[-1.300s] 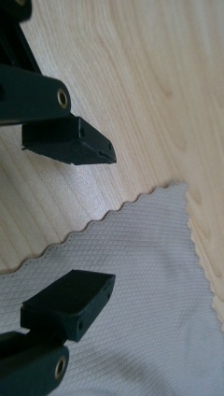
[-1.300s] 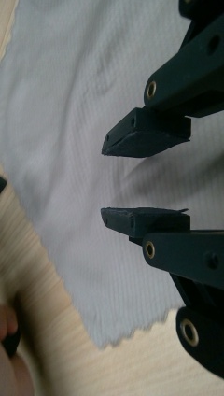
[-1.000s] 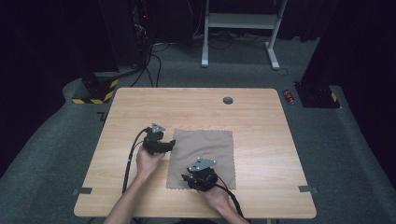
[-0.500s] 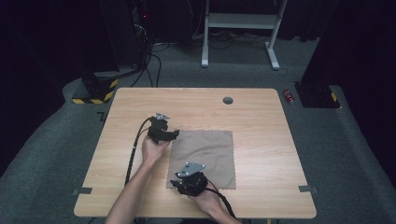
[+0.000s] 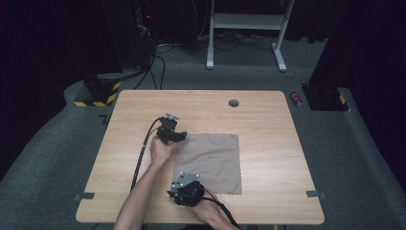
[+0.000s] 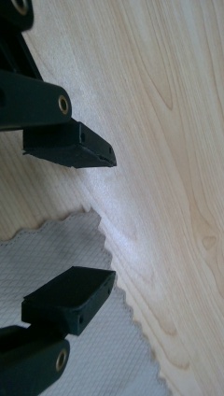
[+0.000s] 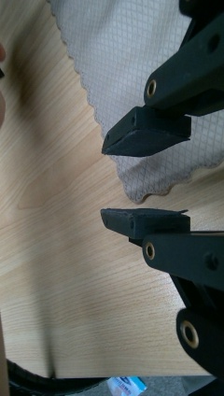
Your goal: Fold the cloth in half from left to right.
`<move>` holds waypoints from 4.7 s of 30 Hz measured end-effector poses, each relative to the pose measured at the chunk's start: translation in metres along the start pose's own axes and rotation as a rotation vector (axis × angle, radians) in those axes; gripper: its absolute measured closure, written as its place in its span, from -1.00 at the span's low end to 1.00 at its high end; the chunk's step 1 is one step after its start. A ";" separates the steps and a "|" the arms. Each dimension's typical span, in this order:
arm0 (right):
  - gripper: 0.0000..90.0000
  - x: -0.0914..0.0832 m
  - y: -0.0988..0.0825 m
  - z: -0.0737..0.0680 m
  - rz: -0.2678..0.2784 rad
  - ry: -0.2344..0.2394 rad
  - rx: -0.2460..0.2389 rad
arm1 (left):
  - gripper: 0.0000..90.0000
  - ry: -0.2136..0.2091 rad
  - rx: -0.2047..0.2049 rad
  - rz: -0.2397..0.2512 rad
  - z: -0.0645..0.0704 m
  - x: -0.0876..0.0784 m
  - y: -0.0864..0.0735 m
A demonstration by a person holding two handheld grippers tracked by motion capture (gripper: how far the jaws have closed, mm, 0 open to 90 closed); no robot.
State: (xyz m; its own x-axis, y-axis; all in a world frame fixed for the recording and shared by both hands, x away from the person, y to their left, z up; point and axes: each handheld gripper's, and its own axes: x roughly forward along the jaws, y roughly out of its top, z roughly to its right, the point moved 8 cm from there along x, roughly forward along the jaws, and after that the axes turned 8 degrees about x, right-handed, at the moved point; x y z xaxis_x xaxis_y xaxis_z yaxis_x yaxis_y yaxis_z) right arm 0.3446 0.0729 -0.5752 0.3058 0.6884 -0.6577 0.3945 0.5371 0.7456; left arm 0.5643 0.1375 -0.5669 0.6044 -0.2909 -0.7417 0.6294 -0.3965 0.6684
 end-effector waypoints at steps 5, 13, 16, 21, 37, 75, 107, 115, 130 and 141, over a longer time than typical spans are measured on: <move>0.43 0.003 -0.003 -0.002 -0.017 -0.018 -0.023 | -0.01 0.019 0.006 -0.019 -0.001 0.004 -0.004; 0.83 0.001 -0.003 -0.002 -0.034 -0.051 -0.059 | 0.48 -0.001 0.039 -0.017 0.005 0.003 -0.002; 0.96 0.001 -0.002 -0.002 -0.042 -0.073 -0.081 | 0.68 -0.018 0.048 -0.015 0.007 0.003 -0.002; 0.99 0.000 -0.003 -0.003 -0.046 -0.076 -0.080 | 0.98 -0.046 0.033 -0.019 0.005 0.003 -0.002; 1.00 -0.008 0.008 -0.006 -0.015 -0.058 -0.064 | 1.00 -0.067 0.031 0.008 -0.006 -0.011 0.007; 1.00 -0.034 0.027 -0.006 0.109 0.011 0.006 | 1.00 -0.081 0.015 0.054 -0.022 -0.037 0.014; 1.00 -0.074 -0.047 0.043 0.057 -0.129 0.103 | 1.00 -0.165 0.091 0.055 0.052 0.009 0.041; 1.00 -0.082 -0.054 0.049 0.071 -0.138 0.119 | 1.00 -0.181 0.096 0.072 0.061 0.011 0.047; 1.00 -0.104 -0.068 0.062 0.085 -0.185 0.158 | 1.00 -0.204 0.137 0.068 0.087 0.022 0.061; 1.00 -0.116 -0.078 0.071 0.083 -0.216 0.182 | 1.00 -0.218 0.163 0.061 0.102 0.032 0.069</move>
State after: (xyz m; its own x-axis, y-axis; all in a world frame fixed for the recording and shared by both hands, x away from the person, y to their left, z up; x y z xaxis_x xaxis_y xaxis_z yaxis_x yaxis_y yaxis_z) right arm 0.3403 -0.0833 -0.5647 0.5132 0.5964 -0.6171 0.5030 0.3736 0.7794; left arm 0.5770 0.0119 -0.5498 0.5083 -0.4922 -0.7067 0.4974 -0.5021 0.7075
